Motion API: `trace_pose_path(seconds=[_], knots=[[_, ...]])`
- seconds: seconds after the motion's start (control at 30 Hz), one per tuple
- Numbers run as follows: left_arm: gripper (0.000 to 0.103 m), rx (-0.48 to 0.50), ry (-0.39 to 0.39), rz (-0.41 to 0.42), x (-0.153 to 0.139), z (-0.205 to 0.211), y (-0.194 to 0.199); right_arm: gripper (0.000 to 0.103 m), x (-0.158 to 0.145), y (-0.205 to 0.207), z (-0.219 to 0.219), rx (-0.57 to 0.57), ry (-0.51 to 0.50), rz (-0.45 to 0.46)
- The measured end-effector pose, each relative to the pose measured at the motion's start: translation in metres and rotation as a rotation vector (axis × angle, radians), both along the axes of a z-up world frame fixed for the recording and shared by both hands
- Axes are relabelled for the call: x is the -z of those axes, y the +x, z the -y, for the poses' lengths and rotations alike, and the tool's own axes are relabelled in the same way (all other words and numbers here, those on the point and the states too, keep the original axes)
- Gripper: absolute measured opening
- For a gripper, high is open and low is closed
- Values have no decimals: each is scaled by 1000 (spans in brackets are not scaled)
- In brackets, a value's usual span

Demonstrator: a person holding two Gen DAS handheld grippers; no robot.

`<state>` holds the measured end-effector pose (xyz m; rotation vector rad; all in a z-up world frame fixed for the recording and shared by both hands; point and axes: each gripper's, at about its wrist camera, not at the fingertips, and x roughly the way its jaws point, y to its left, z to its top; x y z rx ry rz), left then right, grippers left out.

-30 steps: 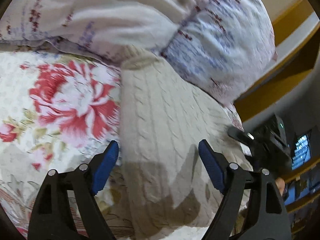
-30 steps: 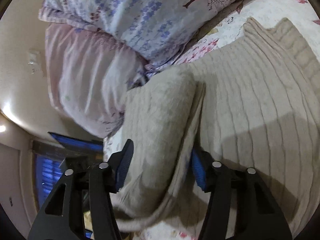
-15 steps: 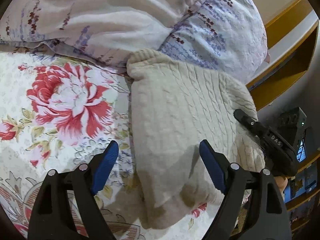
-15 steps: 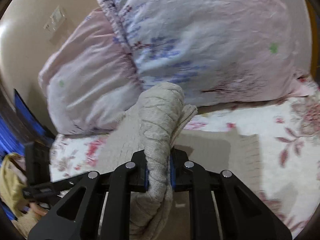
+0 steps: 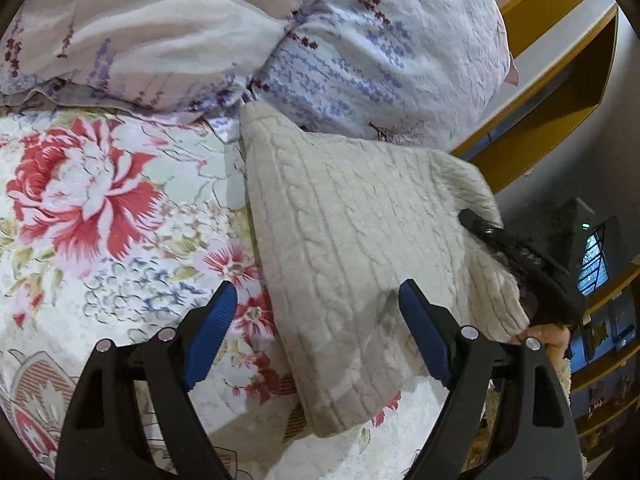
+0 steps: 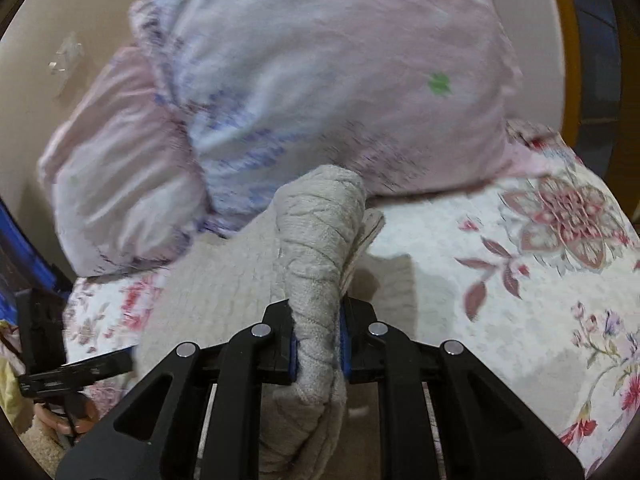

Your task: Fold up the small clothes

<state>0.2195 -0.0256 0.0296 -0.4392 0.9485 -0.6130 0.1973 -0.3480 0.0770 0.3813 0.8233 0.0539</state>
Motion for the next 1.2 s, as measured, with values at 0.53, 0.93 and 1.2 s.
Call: trace_pose_path(seconds=[0.53,0.93,1.2], knots=[[79,60,-87,-78,10,8,-24,58,5,-59,47,117,305,-79],[67,45,-77,-135,21,14,-29,7,8,-61,38,105,225,-42],[67,82,-91,-145,24,19,-30,13,44,-65,58,207,251,-163]])
